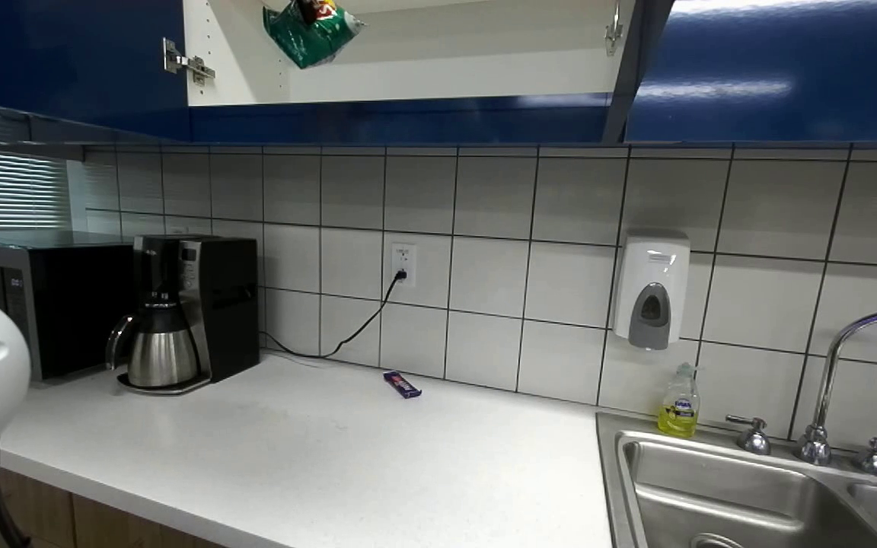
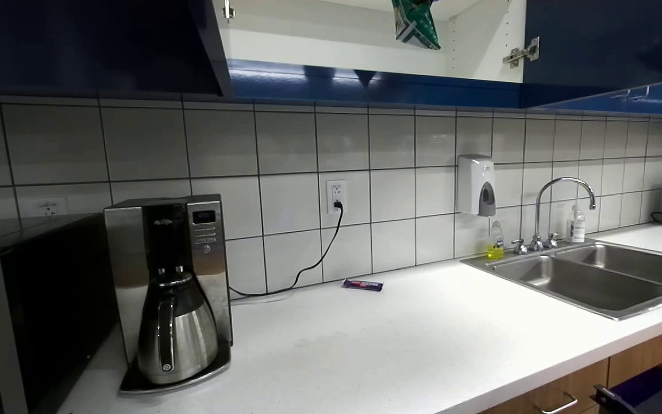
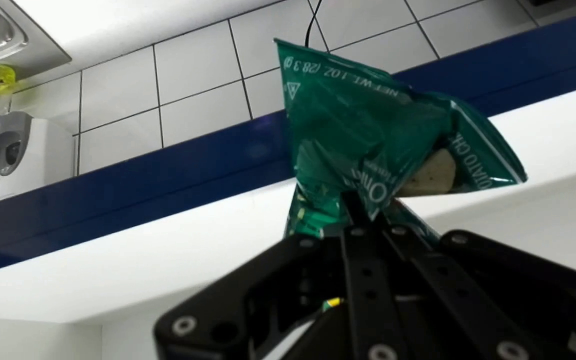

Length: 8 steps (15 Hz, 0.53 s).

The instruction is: Put the green packet in the open upper cabinet.

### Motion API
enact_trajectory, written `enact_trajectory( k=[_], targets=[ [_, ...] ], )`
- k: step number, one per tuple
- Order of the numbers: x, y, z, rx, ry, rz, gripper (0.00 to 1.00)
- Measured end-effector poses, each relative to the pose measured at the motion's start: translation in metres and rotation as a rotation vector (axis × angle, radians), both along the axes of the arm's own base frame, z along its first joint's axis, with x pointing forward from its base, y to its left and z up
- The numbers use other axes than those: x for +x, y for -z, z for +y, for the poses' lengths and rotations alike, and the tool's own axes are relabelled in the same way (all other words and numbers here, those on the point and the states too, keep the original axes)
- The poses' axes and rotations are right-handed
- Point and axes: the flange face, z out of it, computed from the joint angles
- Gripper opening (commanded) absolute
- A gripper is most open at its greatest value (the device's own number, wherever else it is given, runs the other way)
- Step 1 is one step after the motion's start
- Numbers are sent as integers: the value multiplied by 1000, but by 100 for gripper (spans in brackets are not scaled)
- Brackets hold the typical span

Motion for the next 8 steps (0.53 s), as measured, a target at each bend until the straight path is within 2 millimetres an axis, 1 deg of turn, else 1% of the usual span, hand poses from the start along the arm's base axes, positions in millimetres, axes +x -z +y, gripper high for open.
enact_trajectory(
  k=[3,8],
  targets=[
    [22,-7,-2,-3,64,-19,0],
    [64,-6,-2,-6,158,-35,0]
  ],
)
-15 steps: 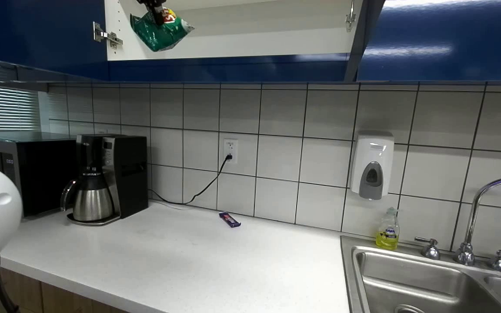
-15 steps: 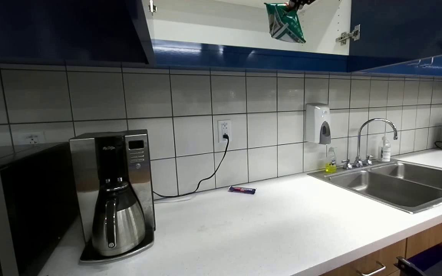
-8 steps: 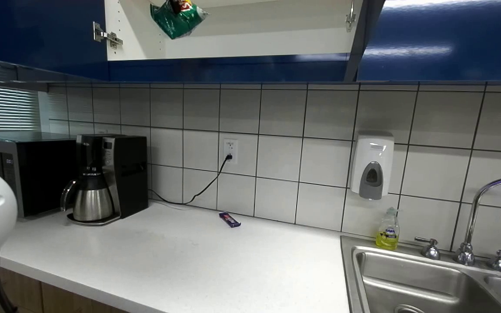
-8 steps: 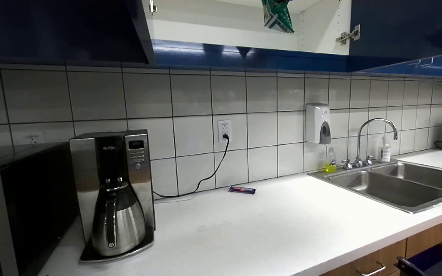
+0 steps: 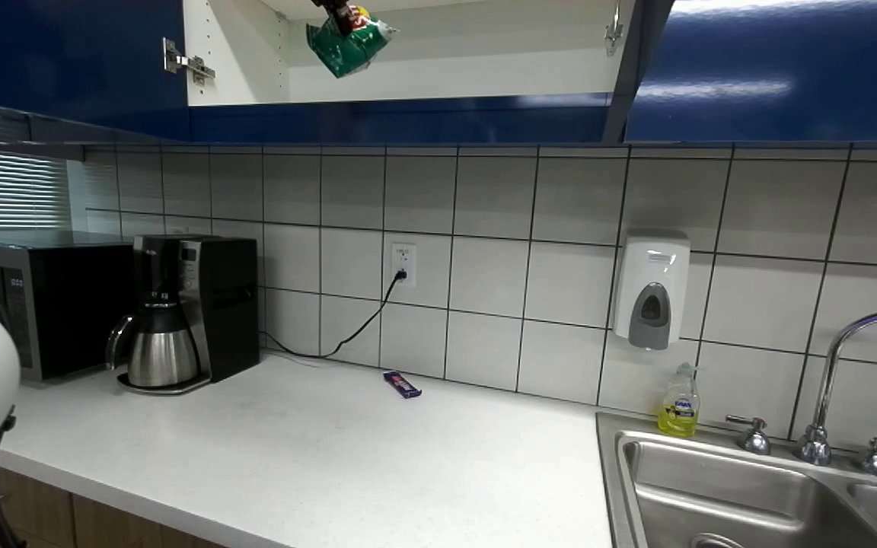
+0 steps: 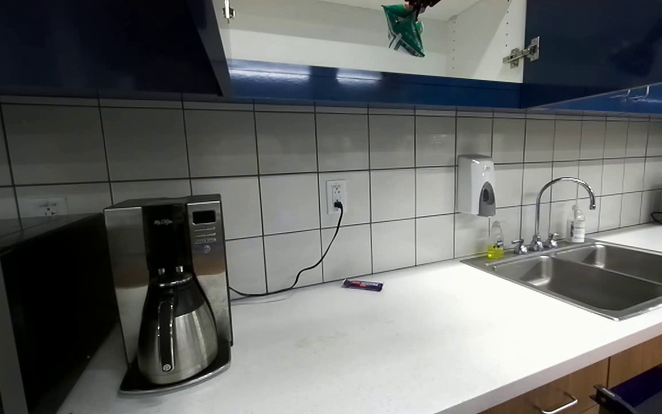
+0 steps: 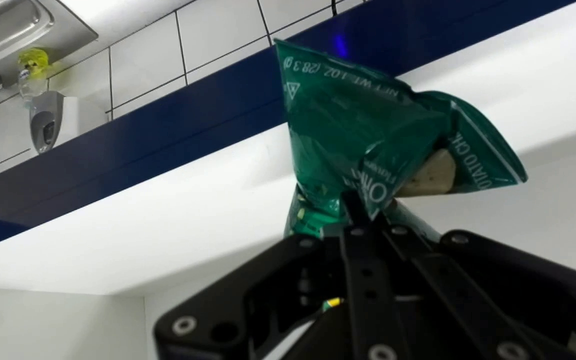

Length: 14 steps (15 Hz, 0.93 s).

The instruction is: Put the green packet in the open upper cabinet.

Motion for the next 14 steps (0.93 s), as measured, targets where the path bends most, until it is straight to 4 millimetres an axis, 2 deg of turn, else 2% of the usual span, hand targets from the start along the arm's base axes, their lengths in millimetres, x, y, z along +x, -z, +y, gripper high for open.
enact_trajectory(
  k=[9,14],
  targets=[
    [61,6,2,9,47,-26,0],
    [90,16,18,-27,-32,11,0]
  ],
)
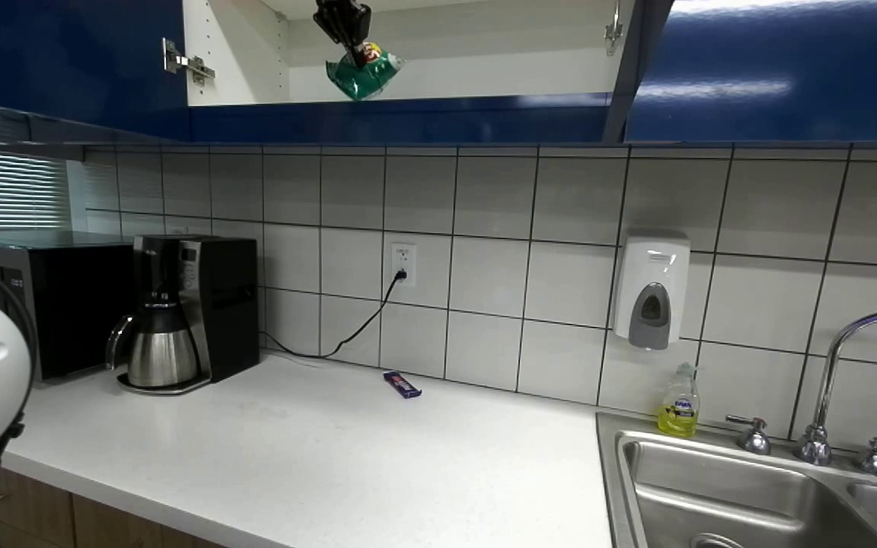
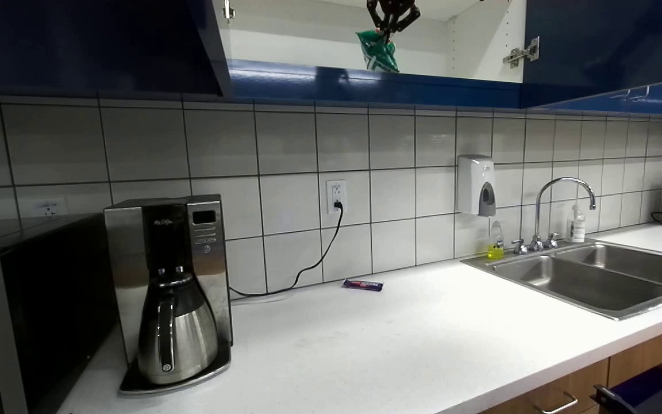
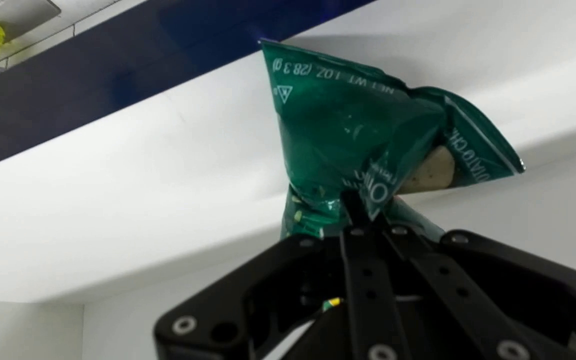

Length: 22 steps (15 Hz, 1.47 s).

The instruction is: Put the green packet in the open upper cabinet.

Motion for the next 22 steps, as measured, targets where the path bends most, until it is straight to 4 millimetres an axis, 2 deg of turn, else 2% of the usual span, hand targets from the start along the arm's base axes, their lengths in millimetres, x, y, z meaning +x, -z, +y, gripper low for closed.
enact_trajectory(
  k=[8,9,11,19,20,22],
  targets=[
    [28,0,12,-75,-50,35,0],
    [31,2,11,-76,-50,38,26],
    [37,4,11,-73,-48,47,34],
    [41,5,10,-66,-45,63,95],
    [40,4,10,-60,-47,62,100],
    [37,3,11,-43,-53,68,100]
  ],
)
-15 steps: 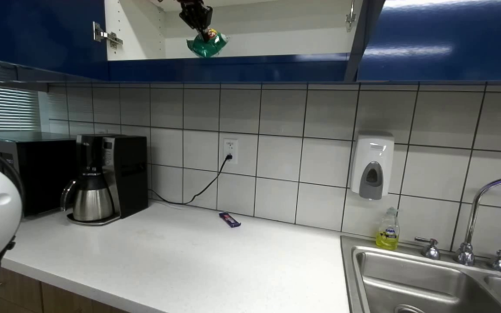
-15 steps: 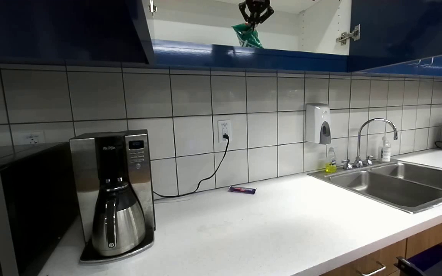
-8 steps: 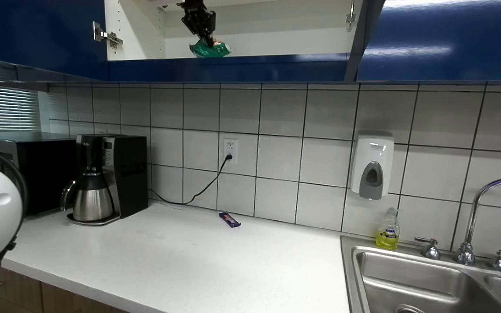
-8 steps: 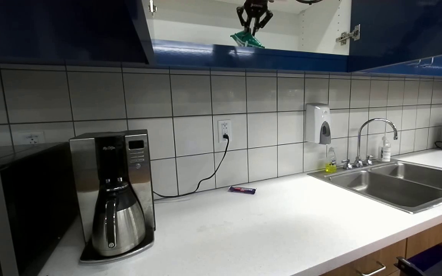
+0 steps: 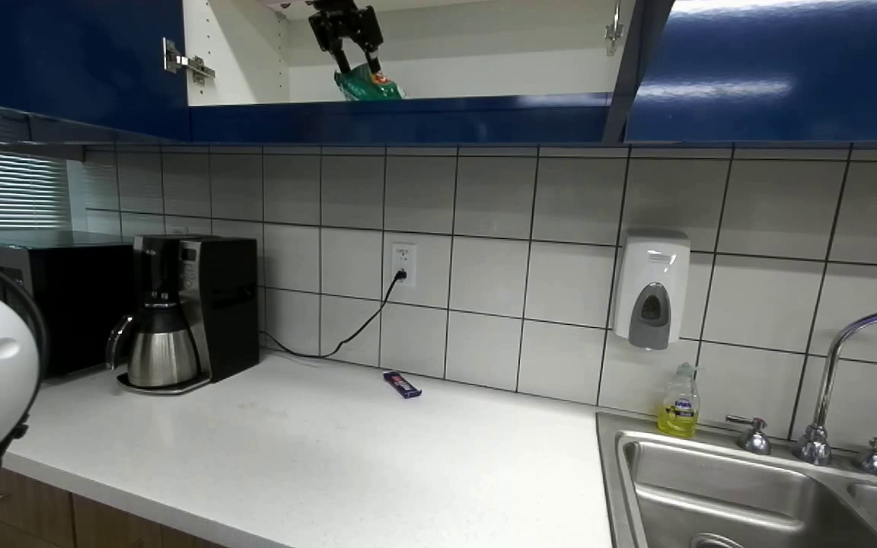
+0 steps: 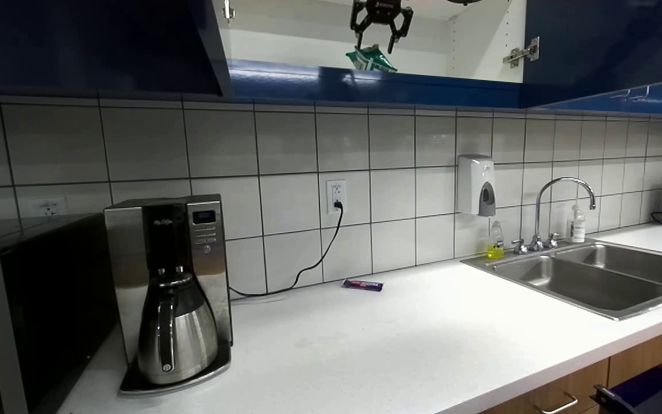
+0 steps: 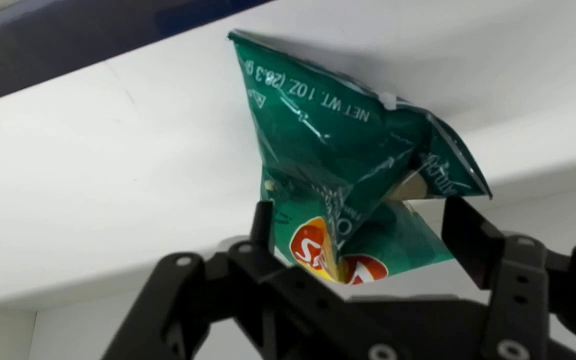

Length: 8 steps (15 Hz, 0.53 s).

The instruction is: Put the green packet in the open upper cabinet.

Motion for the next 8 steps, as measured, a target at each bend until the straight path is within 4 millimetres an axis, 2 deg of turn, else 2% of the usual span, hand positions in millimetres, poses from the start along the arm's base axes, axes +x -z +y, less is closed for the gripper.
enact_trajectory(
  k=[8],
  targets=[
    [-24,-10,4,29,-60,42,100]
  ],
)
